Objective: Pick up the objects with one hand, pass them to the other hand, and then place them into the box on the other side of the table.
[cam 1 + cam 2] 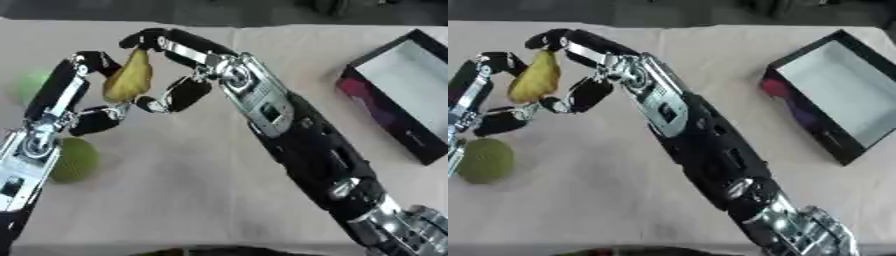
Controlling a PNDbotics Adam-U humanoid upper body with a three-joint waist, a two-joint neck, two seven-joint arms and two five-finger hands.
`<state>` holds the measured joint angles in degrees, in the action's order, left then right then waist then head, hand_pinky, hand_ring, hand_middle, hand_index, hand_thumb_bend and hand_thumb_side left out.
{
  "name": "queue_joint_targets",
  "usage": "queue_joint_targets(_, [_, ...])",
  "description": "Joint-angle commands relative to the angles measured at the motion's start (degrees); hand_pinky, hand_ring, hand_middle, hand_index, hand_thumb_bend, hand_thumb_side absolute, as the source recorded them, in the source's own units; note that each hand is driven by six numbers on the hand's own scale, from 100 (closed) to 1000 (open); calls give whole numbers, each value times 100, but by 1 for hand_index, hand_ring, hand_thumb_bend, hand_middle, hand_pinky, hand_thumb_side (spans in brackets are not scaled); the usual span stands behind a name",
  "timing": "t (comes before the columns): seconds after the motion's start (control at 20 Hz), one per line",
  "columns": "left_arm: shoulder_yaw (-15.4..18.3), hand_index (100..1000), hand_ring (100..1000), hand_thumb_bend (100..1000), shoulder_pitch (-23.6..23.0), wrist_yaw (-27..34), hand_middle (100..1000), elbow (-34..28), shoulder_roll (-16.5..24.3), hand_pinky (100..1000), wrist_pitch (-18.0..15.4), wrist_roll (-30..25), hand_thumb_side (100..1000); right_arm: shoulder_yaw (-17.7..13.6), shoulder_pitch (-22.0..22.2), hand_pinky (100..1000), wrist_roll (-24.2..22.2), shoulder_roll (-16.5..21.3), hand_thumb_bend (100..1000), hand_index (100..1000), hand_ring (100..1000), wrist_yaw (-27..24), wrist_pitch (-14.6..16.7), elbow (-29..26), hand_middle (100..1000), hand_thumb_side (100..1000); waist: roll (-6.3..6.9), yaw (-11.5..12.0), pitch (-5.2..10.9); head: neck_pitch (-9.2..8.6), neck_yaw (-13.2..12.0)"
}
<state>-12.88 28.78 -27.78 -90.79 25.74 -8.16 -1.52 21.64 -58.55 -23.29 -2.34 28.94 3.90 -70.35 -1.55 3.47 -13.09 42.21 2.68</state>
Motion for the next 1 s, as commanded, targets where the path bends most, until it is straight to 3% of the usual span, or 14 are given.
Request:
queue_joint_targets(0.05, [20, 505, 520, 100, 89, 58, 506, -108, 26, 727, -6, -5, 100, 5, -111, 957, 96, -30, 331, 851, 903, -1, -32, -32, 813, 100, 32, 6, 89, 14, 8])
queue_joint_targets(0.35, [22, 505, 519, 100, 75, 139, 505, -155, 29, 727, -21, 92, 103, 27, -93, 954, 255, 50, 189, 738, 846, -183, -188, -52, 698, 100, 33, 9, 87, 3, 16])
queue_joint_targets(0.4, [21, 504, 517, 100, 74, 161, 503, -165, 27, 727, -33, 112, 109, 38, -86, 954, 274, 80, 114, 703, 830, -246, -216, -79, 655, 100, 32, 10, 87, 1, 21])
queue_joint_targets(0.45, [19, 504, 517, 100, 71, 187, 503, -176, 26, 726, -49, 133, 111, 52, -81, 954, 291, 106, 100, 688, 824, -309, -245, -105, 638, 100, 32, 10, 88, -1, 25])
queue_joint_targets(0.85, [19, 547, 513, 100, 57, 399, 503, -190, -5, 729, -114, 327, 100, 126, -68, 945, 312, 142, 100, 533, 770, -633, -334, -176, 515, 100, 23, 29, 85, 0, 59])
queue_joint_targets(1.0, [29, 555, 513, 100, 72, 488, 502, -186, -9, 729, -102, 447, 100, 151, -78, 941, 227, 150, 222, 493, 753, -826, -366, -169, 489, 100, 24, 31, 87, 16, 87])
